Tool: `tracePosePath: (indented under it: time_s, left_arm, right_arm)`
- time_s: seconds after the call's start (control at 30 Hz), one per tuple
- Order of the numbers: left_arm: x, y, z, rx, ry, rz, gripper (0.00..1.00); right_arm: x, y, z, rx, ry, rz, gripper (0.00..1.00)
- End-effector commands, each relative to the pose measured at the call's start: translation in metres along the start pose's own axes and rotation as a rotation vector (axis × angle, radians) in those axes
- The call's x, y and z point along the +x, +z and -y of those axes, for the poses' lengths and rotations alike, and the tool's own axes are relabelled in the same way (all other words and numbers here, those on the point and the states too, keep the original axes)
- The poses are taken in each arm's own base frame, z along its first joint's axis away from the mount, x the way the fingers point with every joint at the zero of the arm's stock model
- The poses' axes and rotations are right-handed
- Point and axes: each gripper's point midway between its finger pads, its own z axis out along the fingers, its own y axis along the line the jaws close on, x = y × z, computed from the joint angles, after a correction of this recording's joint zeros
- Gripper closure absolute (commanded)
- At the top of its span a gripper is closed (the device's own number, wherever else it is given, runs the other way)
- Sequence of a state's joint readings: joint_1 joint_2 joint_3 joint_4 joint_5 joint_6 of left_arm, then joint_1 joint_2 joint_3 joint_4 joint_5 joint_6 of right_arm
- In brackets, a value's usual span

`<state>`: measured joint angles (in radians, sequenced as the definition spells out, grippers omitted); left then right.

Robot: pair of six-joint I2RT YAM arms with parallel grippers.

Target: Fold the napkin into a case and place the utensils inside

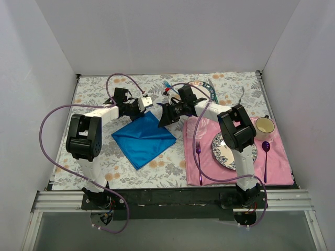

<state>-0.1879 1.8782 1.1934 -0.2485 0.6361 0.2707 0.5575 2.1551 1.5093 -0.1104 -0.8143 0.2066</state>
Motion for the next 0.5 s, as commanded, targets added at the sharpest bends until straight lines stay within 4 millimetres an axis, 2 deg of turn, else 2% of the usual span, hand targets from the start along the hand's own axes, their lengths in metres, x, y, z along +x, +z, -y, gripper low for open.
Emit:
tracePosePath:
  time_s: [0.0, 0.07, 0.37, 0.47]
  left_arm:
    - [-0.026, 0.0, -0.011, -0.014, 0.051, 0.062, 1.0]
    - [-0.026, 0.002, -0.009, -0.01, 0.055, 0.064, 1.0]
    - [-0.028, 0.007, -0.009, -0.015, 0.066, 0.066, 1.0]
    - [-0.026, 0.009, -0.009, -0.015, 0.064, 0.059, 1.0]
  right_arm:
    - [-0.001, 0.001, -0.002, -0.017, -0.011, -0.006, 0.46]
    - [0.002, 0.0, -0.002, -0.016, -0.006, -0.012, 0.51]
    - [0.011, -0.002, 0.0, 0.002, -0.005, -0.024, 0.55]
    - [0.007, -0.005, -0.003, 0.005, -0.012, -0.015, 0.55]
